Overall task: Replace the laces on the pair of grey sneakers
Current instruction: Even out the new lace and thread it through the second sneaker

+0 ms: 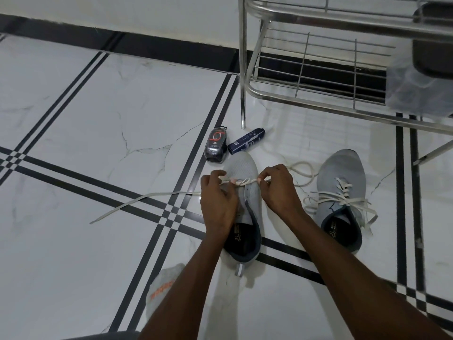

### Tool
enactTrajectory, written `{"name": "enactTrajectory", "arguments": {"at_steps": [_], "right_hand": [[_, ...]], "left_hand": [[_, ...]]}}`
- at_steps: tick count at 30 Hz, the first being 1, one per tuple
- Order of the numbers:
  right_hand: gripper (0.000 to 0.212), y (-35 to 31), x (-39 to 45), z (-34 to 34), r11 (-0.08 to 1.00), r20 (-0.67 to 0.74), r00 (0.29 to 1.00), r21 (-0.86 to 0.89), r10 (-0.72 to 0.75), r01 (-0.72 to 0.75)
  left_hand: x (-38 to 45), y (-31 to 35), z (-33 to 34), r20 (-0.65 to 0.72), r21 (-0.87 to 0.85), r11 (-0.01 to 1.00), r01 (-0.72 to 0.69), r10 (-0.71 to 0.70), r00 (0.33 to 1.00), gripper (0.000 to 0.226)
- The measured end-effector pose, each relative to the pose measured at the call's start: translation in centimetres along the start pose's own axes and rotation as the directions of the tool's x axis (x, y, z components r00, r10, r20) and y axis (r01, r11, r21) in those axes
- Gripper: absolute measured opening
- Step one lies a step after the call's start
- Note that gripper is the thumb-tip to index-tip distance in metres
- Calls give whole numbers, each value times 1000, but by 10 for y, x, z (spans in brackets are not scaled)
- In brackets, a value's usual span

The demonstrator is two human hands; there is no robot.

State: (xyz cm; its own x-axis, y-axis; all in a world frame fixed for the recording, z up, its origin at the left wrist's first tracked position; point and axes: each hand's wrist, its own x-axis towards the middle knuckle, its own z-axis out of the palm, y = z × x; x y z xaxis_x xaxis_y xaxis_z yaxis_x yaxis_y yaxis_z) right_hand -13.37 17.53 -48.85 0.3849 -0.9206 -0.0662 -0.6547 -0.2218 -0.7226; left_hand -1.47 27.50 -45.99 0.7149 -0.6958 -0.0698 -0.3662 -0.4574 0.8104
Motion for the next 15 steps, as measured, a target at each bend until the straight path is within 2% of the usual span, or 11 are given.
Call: {"name": "enactTrajectory", "arguments": {"at_steps": [2,5,9,11,13,15], "right_hand": [[9,-3,1,2,1000,25,1000,20,10,-11],[8,-4,1,-1,994,47,995,53,93,-96],[6,-3,-2,-3,971,100,978,136,184,-196],[5,-2,-2,-3,951,130,965,187,226,-248],[6,0,1,-4,927,142,951,222,276,-302],[6,-1,3,-6,909,152,939,247,307,-337]], "left_hand": [[11,-4,-3,53,37,999,15,-17,998,29],[22,-6,-4,145,74,992,103,-113,983,18],[34,-19,-7,140,60,992,110,-118,983,7],[35,-22,-12,52,-112,975,190,-185,981,9],[34,-24,-15,-32,-351,886,303,-335,942,8],[33,-28,-18,-147,-408,854,323,-411,900,4]]}}
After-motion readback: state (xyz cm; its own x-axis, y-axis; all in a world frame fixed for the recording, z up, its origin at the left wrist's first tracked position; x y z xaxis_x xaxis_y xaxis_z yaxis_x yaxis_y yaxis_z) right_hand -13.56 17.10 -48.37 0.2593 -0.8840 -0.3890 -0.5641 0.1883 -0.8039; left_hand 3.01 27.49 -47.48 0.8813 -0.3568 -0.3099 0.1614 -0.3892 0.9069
